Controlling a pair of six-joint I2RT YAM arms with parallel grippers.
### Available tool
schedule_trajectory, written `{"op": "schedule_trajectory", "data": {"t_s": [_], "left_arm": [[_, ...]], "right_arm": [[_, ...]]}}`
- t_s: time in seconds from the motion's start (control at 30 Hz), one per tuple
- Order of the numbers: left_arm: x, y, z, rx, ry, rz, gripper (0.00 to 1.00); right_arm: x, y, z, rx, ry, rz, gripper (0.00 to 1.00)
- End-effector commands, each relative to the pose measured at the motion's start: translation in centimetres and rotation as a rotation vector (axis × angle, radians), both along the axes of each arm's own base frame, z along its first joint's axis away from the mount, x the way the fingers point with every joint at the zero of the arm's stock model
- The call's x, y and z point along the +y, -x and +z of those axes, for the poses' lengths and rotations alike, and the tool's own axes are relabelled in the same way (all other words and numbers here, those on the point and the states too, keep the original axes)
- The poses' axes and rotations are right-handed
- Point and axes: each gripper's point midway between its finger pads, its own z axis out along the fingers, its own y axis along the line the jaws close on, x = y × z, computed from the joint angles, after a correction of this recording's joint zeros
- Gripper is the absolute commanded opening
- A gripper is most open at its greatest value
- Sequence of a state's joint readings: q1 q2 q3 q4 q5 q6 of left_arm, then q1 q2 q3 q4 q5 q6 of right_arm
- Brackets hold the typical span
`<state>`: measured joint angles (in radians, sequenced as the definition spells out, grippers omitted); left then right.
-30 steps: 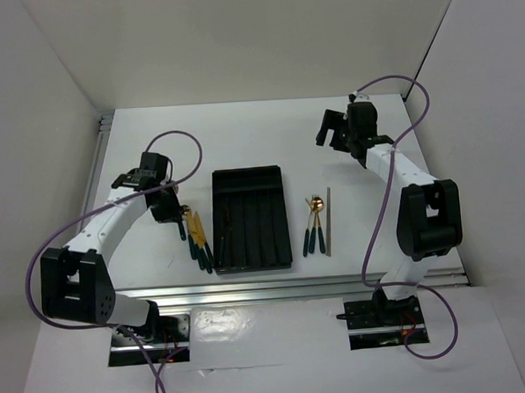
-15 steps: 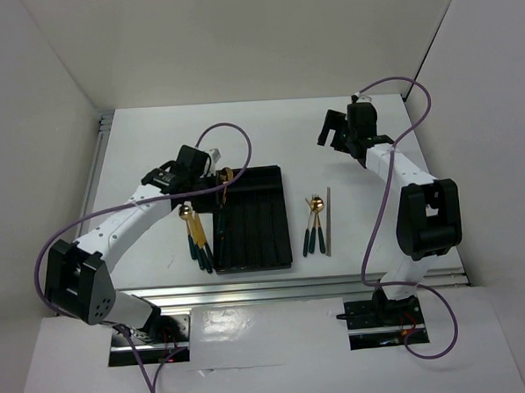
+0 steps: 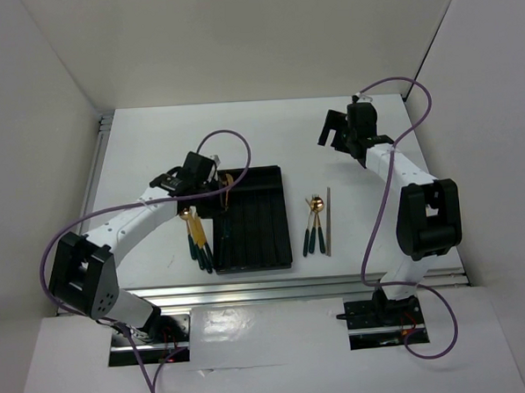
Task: Sort the eating utensils into containers
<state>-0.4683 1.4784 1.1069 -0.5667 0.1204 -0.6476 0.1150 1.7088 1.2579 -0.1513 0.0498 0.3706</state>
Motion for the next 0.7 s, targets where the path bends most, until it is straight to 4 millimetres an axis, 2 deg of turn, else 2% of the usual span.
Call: {"op": "schedule_trajectory", "data": {"t_s": [0.0,0.1,0.13,0.27,0.3,0.33,0.37,0.43,0.47,0.67], "left_arm": [[-0.5,0.2,-0.4,0.009,0.041,0.057,0.00],[-0.9,0.4,-1.0,0.022,0.072,0.067,0.00],[-0.9,0.6,-1.7,0.047,0.068,0.080,0.00],[-2.3,1.4,-2.4,0.064,0.058,0.068,0.00],[-2.1,1.4,-2.5,0.066,0.044,0.075,0.00],[-2.1,1.7,-2.7,0.072,0.032,0.081,0.00],[-2.2,1.5,-2.7,0.074,0.031,0.081,0.00],[-2.2,1.5,-2.7,0.071,0.024,0.103,0.00],[-2.3,1.4,-2.7,0.075,0.029,0.112,0.00],[-1.6,2.4,-4.9,0.143,-0.013,0.144,0.00]], "right_arm": [[-0.6,-0.4,1.3,-0.031,0.003,-0.025,1.00],[-0.4,-0.9,1.6,-0.039,-0.003,-0.017,1.00],[-0.4,-0.9,1.2,-0.030,-0.002,-0.017,1.00],[-0.3,-1.0,1.9,-0.050,-0.004,-0.017,1.00],[-0.1,-1.1,2.7,-0.072,-0.020,-0.015,1.00],[-0.2,-0.6,1.6,-0.048,-0.017,-0.015,1.00],[-0.2,-0.5,1.9,-0.058,-0.018,-0.015,1.00],[-0.2,-0.1,1.0,-0.038,-0.024,-0.020,1.00],[-0.2,-0.1,1.4,-0.047,-0.025,-0.020,1.00],[-0.2,-0.1,1.4,-0.047,-0.025,-0.020,1.00]]}}
